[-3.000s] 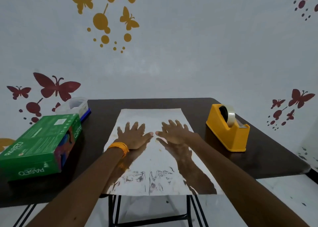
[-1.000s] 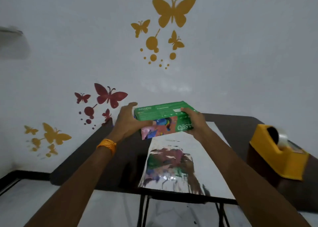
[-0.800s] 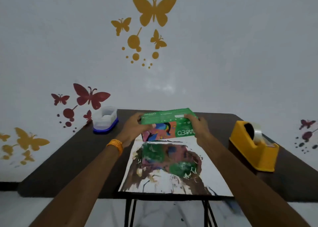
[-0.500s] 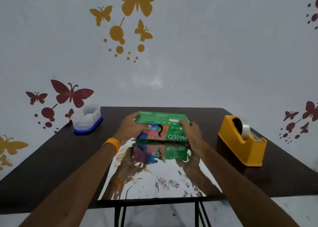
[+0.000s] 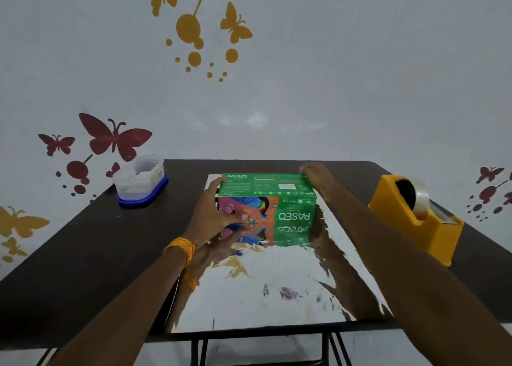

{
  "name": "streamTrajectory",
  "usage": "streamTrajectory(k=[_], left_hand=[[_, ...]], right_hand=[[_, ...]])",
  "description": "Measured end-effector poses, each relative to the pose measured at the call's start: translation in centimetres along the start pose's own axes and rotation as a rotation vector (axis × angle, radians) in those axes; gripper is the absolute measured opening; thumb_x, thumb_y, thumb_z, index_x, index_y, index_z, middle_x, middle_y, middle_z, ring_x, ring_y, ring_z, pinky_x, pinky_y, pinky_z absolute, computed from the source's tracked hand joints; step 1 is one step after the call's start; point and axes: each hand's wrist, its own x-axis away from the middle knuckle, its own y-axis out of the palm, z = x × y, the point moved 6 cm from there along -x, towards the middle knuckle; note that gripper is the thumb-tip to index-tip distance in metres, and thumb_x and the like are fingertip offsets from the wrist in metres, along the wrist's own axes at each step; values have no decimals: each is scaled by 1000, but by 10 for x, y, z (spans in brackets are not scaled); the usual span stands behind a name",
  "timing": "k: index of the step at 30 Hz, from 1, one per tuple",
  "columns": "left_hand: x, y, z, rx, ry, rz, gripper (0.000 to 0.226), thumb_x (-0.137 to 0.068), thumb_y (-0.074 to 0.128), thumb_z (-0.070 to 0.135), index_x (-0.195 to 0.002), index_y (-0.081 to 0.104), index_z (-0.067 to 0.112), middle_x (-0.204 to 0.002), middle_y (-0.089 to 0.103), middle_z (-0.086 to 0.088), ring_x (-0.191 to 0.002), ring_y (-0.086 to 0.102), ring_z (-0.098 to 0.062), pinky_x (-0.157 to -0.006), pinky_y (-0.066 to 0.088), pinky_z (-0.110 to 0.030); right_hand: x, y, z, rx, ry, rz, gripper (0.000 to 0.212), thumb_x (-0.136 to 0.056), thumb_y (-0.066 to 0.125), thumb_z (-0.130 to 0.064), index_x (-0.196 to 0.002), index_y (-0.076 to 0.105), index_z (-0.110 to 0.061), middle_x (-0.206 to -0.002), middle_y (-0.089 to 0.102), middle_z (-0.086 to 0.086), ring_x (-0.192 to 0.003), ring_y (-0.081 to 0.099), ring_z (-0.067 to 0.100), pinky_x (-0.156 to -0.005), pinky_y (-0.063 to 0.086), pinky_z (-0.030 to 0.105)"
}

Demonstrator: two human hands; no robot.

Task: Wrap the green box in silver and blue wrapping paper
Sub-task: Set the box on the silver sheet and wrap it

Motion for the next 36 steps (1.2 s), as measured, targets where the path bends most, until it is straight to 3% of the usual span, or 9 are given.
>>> streamTrajectory(k=[3, 6, 12, 17, 22, 26, 30, 33, 36], left_hand=[[-2, 1, -4, 30, -9, 1, 98, -60, 94, 20, -143, 41, 32, -131, 54, 9, -113, 60, -15, -84, 58, -27], [-5, 1, -8, 63, -22, 4, 95, -61, 93, 18, -141, 43, 32, -127, 56, 6, -111, 62, -17, -78, 60, -27], [-6, 2, -9, 41, -2, 7, 96, -59, 93, 19, -139, 41, 32, -126, 58, 3, -107, 65, -17, -75, 61, -28], [-6, 3, -8, 15, 11, 1, 98, -58, 94, 24, -140, 41, 32, -126, 59, 2, -107, 65, -16, -77, 61, -32], [-5, 4, -7, 1, 1, -2, 98, -61, 93, 17, -142, 40, 28, -126, 57, 4, -108, 63, -13, -78, 61, -30], [-2, 4, -2, -6, 5, 0, 98, -61, 93, 17, -142, 41, 27, -123, 58, 5, -109, 63, -14, -76, 60, -24], [-1, 2, 9, -177, 47, 29, 98, -56, 96, 31, -139, 45, 23, -125, 60, 1, -108, 62, -15, -89, 55, -28], [-4, -2, 26, -255, 39, 27, 92, -52, 85, 66, -128, 52, 26, -121, 59, 3, -110, 58, -17, -93, 51, -38], [-8, -9, 43, -274, -28, -12, 83, -66, 69, 77, -127, 54, 24, -125, 58, 3, -110, 58, -19, -94, 49, -40]], right_hand=[[-31, 9, 10, 5, -7, -73, 22, -95, 59, -15, -103, 74, 0, -107, 72, 18, -101, 65, 26, -96, 50, 43], [-54, 16, 18, 131, -27, -91, 23, -93, 61, -9, -97, 68, 12, -107, 69, 28, -106, 65, 40, -83, 49, 37], [-50, 36, 29, 252, -22, -206, 13, -80, 61, -17, -68, 60, -15, -74, 63, 7, -71, 53, 16, -64, 44, 31], [-77, 32, 53, 393, -37, -162, 20, -69, 62, -43, -71, 66, -24, -74, 68, 2, -80, 70, 28, -73, 54, 37], [-61, 19, 9, 342, -171, -136, 15, -85, 75, -14, -77, 74, -1, -76, 69, 19, -73, 63, 29, -63, 38, 30], [-35, -6, -11, 138, -170, -35, 15, -73, 80, -14, -69, 66, -18, -72, 64, 4, -74, 58, 20, -69, 44, 33], [7, -25, -37, 133, -288, 7, 22, -75, 78, -5, -80, 62, -20, -79, 63, -3, -72, 55, 8, -62, 42, 23], [35, -34, -42, 197, -367, 17, 28, -77, 70, 8, -94, 63, -13, -81, 64, -1, -66, 53, 6, -52, 39, 10], [55, -35, -37, 292, -407, 1, 29, -77, 62, 14, -97, 66, -6, -78, 60, -3, -69, 52, 12, -60, 42, 22]])
